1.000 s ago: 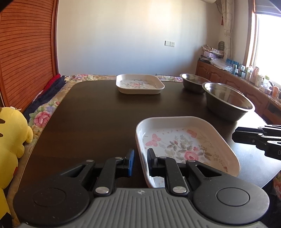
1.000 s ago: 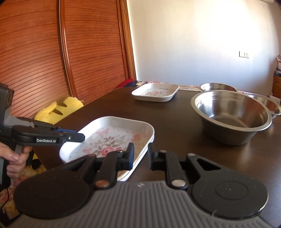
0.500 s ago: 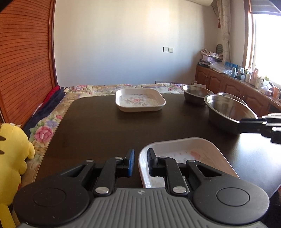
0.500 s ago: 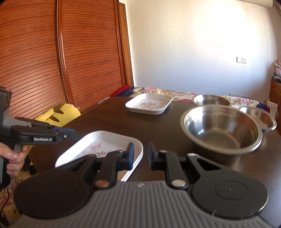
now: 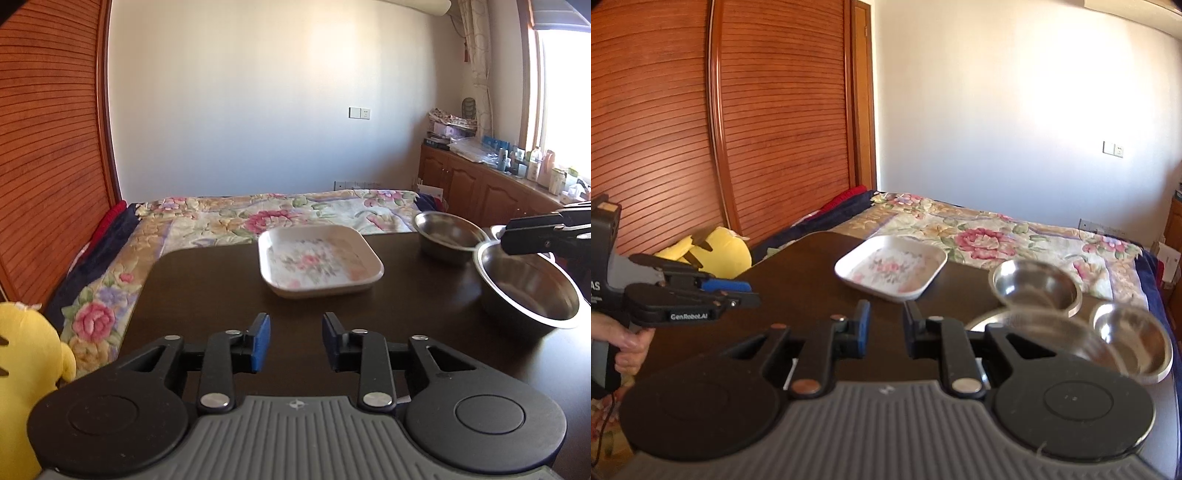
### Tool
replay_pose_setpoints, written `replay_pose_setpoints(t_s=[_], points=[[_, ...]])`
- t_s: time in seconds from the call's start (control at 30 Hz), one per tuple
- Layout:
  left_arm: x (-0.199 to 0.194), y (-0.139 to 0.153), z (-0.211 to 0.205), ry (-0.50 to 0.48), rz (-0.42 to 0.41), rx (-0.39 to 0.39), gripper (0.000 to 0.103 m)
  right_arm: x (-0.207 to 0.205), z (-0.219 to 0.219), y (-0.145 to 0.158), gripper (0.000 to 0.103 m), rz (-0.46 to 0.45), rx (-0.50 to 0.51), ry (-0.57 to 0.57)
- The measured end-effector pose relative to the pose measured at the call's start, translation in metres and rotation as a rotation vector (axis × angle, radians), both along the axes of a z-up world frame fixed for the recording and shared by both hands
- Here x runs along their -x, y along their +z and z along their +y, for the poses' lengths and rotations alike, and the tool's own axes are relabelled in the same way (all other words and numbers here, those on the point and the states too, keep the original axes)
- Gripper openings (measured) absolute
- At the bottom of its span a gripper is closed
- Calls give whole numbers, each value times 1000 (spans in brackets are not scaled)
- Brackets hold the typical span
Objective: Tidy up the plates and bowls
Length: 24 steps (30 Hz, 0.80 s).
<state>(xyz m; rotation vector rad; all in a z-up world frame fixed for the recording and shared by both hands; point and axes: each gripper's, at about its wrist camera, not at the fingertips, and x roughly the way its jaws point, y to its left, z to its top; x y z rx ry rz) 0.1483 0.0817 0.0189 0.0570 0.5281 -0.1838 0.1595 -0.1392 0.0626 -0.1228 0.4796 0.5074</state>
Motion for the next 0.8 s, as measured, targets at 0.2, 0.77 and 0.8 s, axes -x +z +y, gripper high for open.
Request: replay_pose_setpoints(t_s=[0.2,0.77,0.8], points=[[-35,8,3,-5,-1,-19,51,-43,8,2,42,65,-6,8],[-125,-12,5,-49,72,-45,52,-148,31,-26,42,292,10,5],[-129,-15,5,-51,77,-46,52,-152,33,-28,42,300,16,4]])
